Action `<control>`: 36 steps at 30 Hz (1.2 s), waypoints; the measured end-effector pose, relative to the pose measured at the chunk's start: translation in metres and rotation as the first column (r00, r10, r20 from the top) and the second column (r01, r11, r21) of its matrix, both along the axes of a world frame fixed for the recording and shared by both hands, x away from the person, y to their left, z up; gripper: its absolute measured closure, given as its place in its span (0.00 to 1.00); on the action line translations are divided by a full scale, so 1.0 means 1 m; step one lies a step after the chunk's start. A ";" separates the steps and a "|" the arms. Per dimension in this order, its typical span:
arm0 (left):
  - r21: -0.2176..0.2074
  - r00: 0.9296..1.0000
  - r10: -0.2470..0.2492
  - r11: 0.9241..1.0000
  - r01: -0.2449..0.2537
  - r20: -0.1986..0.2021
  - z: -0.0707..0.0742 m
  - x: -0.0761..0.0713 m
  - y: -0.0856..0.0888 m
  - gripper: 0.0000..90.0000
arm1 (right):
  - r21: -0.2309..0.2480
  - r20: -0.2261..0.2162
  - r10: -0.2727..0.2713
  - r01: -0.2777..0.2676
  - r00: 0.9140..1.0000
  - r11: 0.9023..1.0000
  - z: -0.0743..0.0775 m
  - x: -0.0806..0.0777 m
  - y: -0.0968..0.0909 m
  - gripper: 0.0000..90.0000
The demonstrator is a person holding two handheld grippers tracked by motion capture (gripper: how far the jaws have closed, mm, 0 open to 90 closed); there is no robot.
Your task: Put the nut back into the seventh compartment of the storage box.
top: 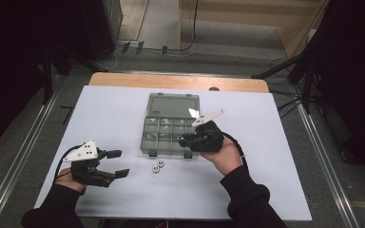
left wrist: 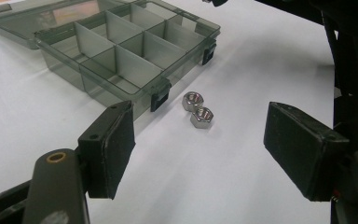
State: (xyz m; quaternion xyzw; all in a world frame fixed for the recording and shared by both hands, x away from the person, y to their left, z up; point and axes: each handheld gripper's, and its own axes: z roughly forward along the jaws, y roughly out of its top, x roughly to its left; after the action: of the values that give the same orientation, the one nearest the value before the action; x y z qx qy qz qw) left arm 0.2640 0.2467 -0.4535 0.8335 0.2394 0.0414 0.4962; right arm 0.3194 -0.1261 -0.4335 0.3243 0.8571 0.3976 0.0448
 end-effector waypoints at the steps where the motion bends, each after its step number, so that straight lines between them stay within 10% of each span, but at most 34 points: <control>1: 0.000 1.000 -0.001 1.000 0.001 0.001 0.000 0.000 0.000 0.28 | 0.000 0.006 -0.006 0.006 1.000 1.000 0.000 0.002 0.001 0.79; 23: 0.005 1.000 -0.005 1.000 0.005 0.002 -0.001 0.000 0.000 0.28 | -0.092 -0.040 -0.065 0.062 0.997 0.994 -0.025 0.018 0.012 0.71; 28: 0.011 1.000 -0.005 1.000 0.005 0.004 0.000 0.000 0.000 0.28 | 0.003 -0.013 -0.077 0.077 0.997 0.997 -0.020 0.016 0.005 0.38; 36: 0.015 1.000 -0.003 1.000 0.003 0.000 0.000 0.000 0.000 0.28 | 0.071 -0.004 -0.032 0.032 0.999 0.997 -0.014 0.003 -0.002 0.35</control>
State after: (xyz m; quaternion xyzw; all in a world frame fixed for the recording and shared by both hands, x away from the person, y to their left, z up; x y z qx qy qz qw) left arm 0.2644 0.2467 -0.4540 0.8374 0.2378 0.0424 0.4902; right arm 0.3228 -0.1281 -0.4472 0.3398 0.8372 0.4268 0.0383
